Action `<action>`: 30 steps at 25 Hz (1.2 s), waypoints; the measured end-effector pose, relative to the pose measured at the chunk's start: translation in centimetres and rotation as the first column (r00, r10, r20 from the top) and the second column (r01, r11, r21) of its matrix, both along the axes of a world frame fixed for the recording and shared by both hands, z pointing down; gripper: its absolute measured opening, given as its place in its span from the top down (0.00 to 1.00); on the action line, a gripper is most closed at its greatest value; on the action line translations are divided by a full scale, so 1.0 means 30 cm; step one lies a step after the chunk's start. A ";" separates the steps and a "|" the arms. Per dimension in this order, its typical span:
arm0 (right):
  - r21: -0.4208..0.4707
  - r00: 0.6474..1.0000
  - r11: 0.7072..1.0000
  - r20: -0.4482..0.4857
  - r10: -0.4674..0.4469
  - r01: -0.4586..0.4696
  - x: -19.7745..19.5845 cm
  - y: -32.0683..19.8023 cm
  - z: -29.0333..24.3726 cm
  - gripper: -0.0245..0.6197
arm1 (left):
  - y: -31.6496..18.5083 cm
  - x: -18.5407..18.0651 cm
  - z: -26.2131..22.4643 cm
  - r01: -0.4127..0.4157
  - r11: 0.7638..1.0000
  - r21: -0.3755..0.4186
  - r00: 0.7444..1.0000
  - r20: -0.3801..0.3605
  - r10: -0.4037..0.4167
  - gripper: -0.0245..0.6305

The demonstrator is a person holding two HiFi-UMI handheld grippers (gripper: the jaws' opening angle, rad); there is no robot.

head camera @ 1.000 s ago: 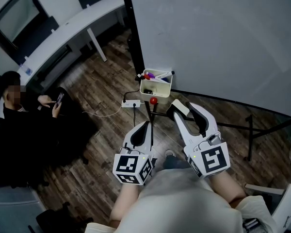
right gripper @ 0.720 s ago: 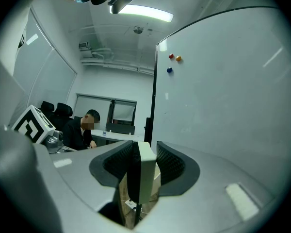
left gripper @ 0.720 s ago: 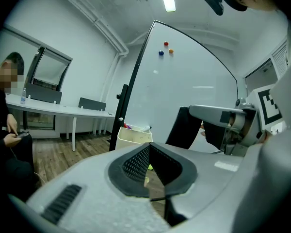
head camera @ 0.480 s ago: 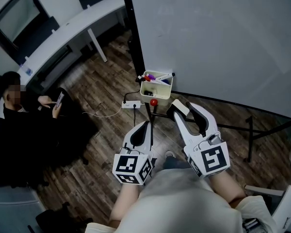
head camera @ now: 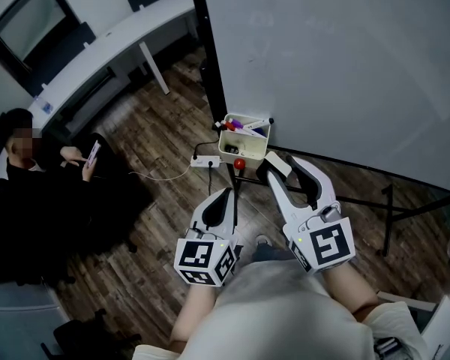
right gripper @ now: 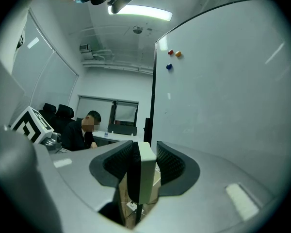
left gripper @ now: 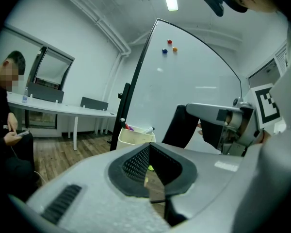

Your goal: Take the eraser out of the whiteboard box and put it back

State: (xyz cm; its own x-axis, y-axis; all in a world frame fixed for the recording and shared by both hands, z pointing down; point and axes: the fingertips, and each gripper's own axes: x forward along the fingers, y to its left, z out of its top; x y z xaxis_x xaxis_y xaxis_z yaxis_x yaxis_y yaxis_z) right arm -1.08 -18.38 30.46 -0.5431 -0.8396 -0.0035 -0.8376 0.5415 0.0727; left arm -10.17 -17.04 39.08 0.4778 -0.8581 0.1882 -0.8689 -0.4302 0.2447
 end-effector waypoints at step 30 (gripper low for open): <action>-0.008 0.986 0.986 0.001 -0.168 0.168 -0.065 -0.261 0.033 0.71 | -0.182 -0.006 0.013 0.121 0.993 0.004 0.993 0.001 -0.121 0.96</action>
